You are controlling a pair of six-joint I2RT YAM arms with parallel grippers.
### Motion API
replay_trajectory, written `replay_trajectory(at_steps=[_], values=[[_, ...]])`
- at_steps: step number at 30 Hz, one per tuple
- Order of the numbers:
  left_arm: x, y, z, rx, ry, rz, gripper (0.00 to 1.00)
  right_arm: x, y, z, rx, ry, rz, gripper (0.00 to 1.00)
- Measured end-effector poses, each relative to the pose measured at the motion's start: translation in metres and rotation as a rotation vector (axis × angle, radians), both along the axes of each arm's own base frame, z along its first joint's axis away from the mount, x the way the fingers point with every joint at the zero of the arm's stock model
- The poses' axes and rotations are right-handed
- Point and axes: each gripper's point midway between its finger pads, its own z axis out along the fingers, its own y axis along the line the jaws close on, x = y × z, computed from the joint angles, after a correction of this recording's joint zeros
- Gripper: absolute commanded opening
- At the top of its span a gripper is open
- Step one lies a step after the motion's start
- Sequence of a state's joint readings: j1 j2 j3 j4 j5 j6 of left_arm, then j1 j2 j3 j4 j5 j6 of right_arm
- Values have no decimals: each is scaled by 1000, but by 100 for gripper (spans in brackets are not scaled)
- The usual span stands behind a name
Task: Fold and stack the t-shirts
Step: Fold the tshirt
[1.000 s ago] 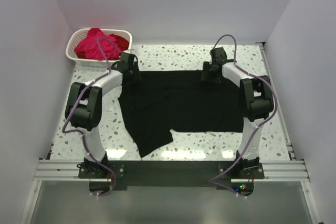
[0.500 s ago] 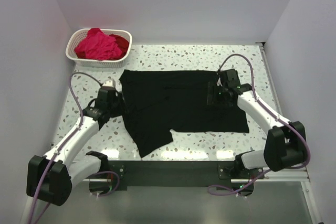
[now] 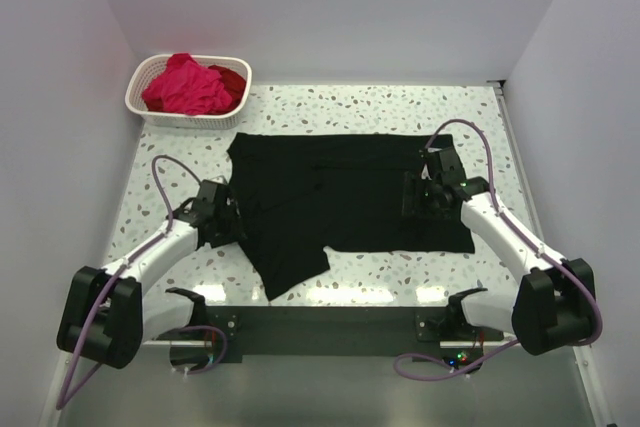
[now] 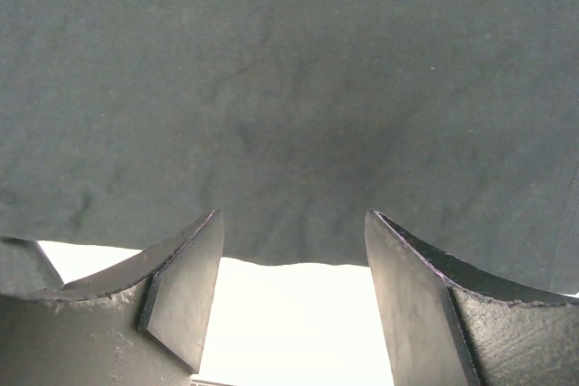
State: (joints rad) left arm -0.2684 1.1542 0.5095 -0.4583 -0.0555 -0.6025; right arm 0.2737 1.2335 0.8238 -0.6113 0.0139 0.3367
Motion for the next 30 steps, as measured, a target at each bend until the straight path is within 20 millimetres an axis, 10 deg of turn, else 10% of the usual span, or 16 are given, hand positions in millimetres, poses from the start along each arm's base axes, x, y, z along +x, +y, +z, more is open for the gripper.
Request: replay_trajectory(at_steps=[10, 18, 30], values=[[12, -4, -1, -21, -30, 25, 39, -1, -13, -3, -59, 8, -46, 67], [17, -9, -4, -52, -44, 52, 2, -4, -36, -8, -131, 32, -148, 68], [9, -10, 4, -75, -74, 44, 0, -40, -127, -39, -83, 200, -595, 60]])
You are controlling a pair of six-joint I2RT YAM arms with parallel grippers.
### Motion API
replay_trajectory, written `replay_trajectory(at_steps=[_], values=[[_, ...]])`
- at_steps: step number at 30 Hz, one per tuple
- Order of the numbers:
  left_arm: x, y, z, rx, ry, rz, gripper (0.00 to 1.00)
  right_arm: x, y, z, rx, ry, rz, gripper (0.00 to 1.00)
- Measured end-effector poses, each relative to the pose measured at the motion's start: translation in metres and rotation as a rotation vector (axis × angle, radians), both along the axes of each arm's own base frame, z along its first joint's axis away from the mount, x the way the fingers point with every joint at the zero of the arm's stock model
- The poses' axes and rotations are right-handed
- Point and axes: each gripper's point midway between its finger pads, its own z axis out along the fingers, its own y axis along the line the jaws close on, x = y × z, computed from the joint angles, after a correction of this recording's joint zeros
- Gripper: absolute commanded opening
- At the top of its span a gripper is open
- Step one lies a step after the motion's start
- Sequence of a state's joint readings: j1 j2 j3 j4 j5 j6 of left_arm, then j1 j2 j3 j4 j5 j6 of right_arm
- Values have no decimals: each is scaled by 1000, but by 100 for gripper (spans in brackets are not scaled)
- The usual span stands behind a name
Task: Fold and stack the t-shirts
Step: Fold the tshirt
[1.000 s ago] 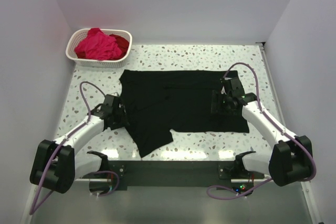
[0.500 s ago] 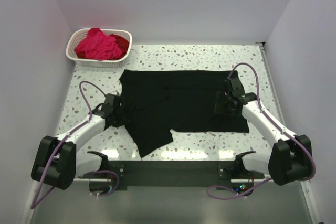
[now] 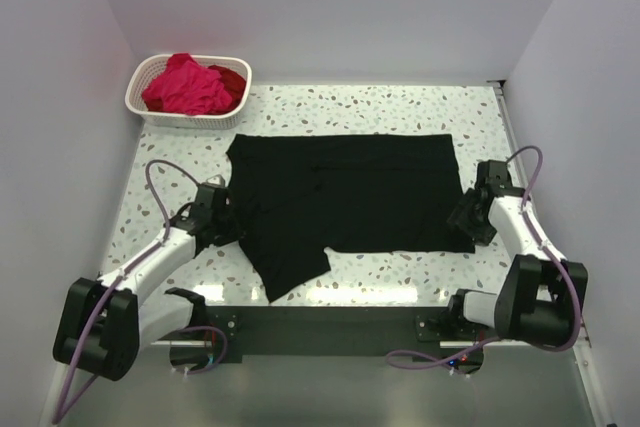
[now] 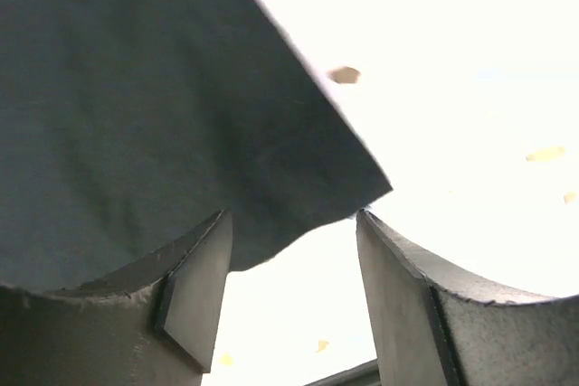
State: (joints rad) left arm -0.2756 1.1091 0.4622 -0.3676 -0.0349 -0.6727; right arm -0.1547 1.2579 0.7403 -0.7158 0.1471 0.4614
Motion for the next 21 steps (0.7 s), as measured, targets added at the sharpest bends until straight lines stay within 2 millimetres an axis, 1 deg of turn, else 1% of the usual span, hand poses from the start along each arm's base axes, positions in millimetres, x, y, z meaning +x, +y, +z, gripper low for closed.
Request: replay_trajectory(at_steps=[2, 6, 12, 13, 15, 17, 21], values=[[1, 0, 4, -4, -16, -1, 0, -9, -4, -2, 9, 27, -45, 60], [2, 0, 8, -7, -32, -1, 0, -18, -13, -7, 8, 68, -112, 57], [1, -1, 8, -12, -34, -3, 0, -32, -13, -24, 34, 182, -162, 50], [2, -1, 9, -12, -35, -3, 0, -34, -13, -26, 37, 192, -171, 47], [2, -2, 10, -15, -40, -4, 0, -36, -15, -30, 47, 203, -195, 45], [2, -2, 11, -19, -46, -5, 0, -38, -16, -34, 61, 213, -216, 44], [2, -2, 10, -21, -47, -7, 0, -37, -17, -35, 90, 203, -244, 44]])
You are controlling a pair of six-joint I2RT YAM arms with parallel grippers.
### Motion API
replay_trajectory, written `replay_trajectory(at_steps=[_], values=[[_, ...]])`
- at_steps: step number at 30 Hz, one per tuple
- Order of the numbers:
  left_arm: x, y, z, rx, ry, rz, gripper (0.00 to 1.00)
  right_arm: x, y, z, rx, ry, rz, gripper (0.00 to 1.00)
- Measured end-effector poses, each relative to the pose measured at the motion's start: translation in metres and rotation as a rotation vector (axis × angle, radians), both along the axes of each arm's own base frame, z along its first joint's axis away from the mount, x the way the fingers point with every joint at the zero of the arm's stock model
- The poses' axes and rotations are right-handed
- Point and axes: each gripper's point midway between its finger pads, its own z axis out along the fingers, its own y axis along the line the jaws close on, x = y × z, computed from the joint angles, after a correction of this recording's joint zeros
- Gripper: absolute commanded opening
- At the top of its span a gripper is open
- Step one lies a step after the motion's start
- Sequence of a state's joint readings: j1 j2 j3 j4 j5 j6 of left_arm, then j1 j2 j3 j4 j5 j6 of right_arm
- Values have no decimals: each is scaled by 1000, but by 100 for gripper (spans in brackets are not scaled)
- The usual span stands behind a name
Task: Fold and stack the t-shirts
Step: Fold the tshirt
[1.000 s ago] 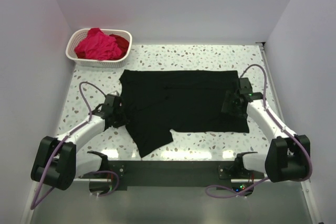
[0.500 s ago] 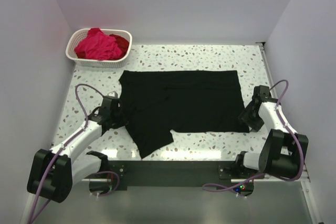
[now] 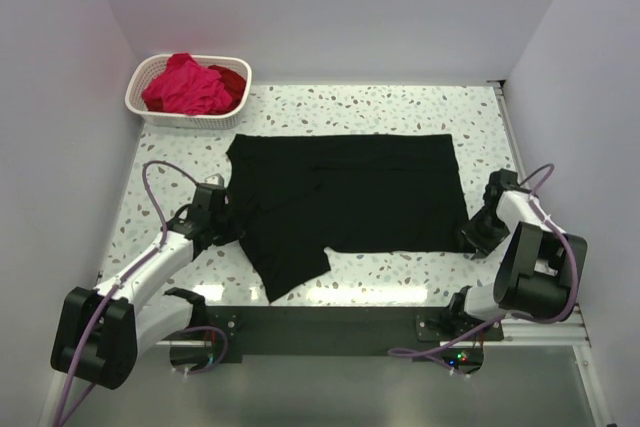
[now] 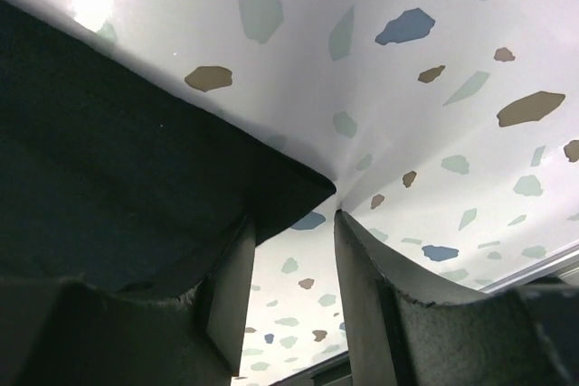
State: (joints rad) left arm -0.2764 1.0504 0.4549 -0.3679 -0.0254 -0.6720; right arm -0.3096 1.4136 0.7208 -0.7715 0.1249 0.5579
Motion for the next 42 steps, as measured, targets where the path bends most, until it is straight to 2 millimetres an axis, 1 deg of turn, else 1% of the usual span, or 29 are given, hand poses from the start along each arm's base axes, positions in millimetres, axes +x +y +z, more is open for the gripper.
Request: replay_trajectory(at_steps=[5, 7, 9, 10, 12, 13, 20, 22, 25, 28, 31, 34, 38, 42], values=[[-1, 0, -1, -2, 2, -2, 0, 1, -4, -1, 22, -16, -36, 38], [-1, 0, -1, -2, 3, -2, 0, 2, -4, -1, 36, -22, -43, 31], [-1, 0, -1, -2, 3, -2, 0, 4, -4, -2, 42, -30, -44, 23], [-1, 0, -1, -2, 3, -2, 0, 5, -4, -2, 46, -33, -43, 15], [-1, 0, -1, -2, 3, -2, 0, 5, -4, -2, 48, -37, -39, 7], [-1, 0, -1, -2, 4, -2, 0, 5, -4, -2, 48, -38, -38, 0], [-4, 1, 0, 5, 20, -4, 0, 7, -4, 4, 46, -60, -45, 0], [-3, 0, 4, 6, 21, -6, 0, 9, -4, 11, 39, -92, -51, 0], [2, -1, 14, 9, 13, -12, 0, 16, -4, 27, 31, -155, -56, 0], [6, -1, 24, 11, 1, -20, 0, 34, -3, 46, 40, -244, -49, 0], [11, -1, 33, 17, -7, -29, 0, 51, 0, 56, 71, -315, -39, 0], [20, 1, 41, 18, -13, -23, 0, 62, 4, 61, 103, -346, -29, 0], [35, 6, 52, 7, -19, -10, 0, 82, 2, 67, 124, -372, -11, 0], [51, 11, 60, -14, -21, 1, 0, 110, 0, 77, 115, -422, 23, 0]])
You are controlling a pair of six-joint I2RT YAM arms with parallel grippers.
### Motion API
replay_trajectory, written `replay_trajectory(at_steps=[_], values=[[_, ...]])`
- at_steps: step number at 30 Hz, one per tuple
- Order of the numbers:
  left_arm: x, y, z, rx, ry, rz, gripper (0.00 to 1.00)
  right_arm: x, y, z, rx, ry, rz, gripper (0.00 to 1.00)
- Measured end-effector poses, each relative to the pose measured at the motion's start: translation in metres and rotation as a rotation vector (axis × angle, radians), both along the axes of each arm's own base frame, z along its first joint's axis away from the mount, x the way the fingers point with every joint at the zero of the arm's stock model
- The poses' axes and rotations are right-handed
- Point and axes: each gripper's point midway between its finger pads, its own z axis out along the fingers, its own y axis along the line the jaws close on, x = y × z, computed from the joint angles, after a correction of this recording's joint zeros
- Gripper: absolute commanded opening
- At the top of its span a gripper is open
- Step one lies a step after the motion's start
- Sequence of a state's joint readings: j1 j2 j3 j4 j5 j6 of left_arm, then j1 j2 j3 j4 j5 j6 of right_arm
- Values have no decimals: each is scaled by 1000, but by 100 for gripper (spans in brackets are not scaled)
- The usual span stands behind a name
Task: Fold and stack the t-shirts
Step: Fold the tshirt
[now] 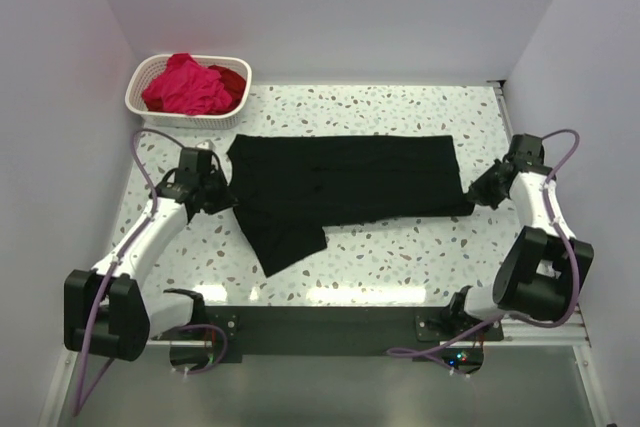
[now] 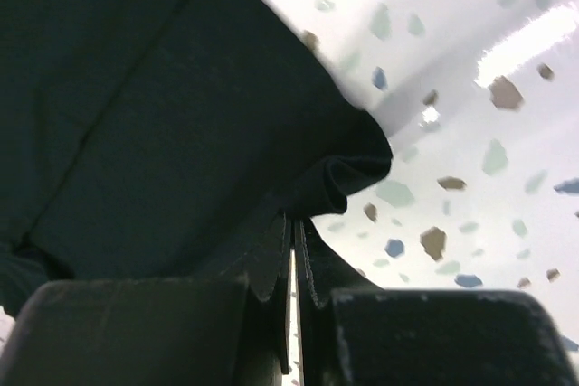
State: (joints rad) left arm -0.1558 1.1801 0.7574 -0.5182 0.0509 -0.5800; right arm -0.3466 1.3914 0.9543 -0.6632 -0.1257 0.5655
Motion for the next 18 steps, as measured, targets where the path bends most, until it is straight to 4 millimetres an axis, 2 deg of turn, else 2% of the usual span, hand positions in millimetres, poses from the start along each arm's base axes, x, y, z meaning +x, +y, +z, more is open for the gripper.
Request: replay_trajectory(at_steps=[4, 9, 18], values=[[11, 7, 0, -11, 14, 12, 0, 27, 7, 3, -14, -32, 45, 0], [26, 11, -8, -13, 54, 21, 0, 51, 11, -5, -32, -30, 77, 0], [48, 9, -29, -5, 122, 7, 0, 69, 2, -29, -52, 17, 73, 0]])
